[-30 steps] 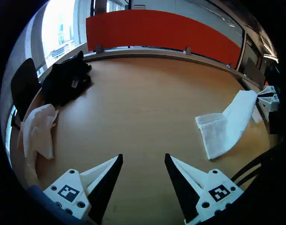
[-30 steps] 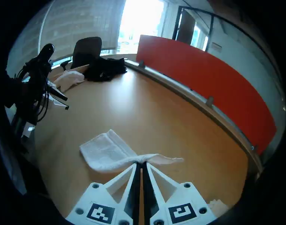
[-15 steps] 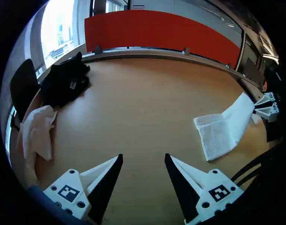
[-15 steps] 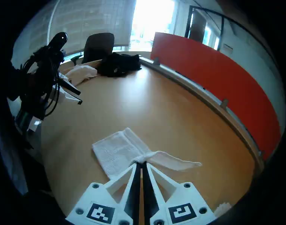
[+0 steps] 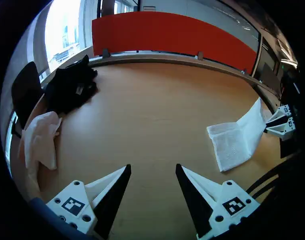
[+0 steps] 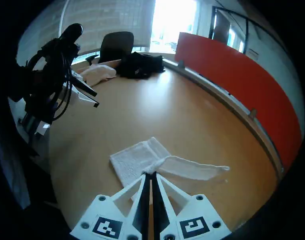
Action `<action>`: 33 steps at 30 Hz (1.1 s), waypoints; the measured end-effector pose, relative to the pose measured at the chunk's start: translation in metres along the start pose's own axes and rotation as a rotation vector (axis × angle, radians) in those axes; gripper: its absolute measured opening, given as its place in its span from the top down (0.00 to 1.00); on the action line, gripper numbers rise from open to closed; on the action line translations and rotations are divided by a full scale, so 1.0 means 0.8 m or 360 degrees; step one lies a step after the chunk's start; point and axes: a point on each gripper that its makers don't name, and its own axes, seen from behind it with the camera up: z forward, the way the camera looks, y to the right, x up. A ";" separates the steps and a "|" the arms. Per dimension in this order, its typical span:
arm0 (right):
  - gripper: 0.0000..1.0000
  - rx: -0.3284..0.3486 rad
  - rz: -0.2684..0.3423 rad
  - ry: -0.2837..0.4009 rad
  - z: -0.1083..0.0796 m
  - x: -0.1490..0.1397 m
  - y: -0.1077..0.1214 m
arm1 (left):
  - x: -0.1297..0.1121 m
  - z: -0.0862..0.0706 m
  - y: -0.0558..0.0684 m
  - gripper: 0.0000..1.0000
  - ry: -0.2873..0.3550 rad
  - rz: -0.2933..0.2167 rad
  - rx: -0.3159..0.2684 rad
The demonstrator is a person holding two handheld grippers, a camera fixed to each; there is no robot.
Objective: Fold towel
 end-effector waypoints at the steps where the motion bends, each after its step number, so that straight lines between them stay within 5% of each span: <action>1: 0.96 0.0013 -0.0006 -0.0004 0.003 0.000 -0.003 | 0.000 -0.001 -0.001 0.18 0.0001 -0.0002 0.0001; 12: 0.94 0.0132 -0.0084 -0.0053 0.039 -0.005 -0.032 | -0.005 -0.008 -0.015 0.18 0.0005 -0.0032 0.0029; 16: 0.75 0.0139 -0.0069 -0.0080 0.046 -0.011 -0.034 | -0.008 -0.011 -0.021 0.18 0.0002 -0.0045 0.0041; 21: 0.35 0.0140 -0.0027 -0.0105 0.050 -0.017 -0.033 | -0.011 -0.012 -0.026 0.18 -0.0002 -0.0056 0.0050; 33: 0.30 0.0108 0.0014 -0.0128 0.045 -0.029 -0.028 | -0.011 -0.011 -0.025 0.18 -0.0002 -0.0047 0.0045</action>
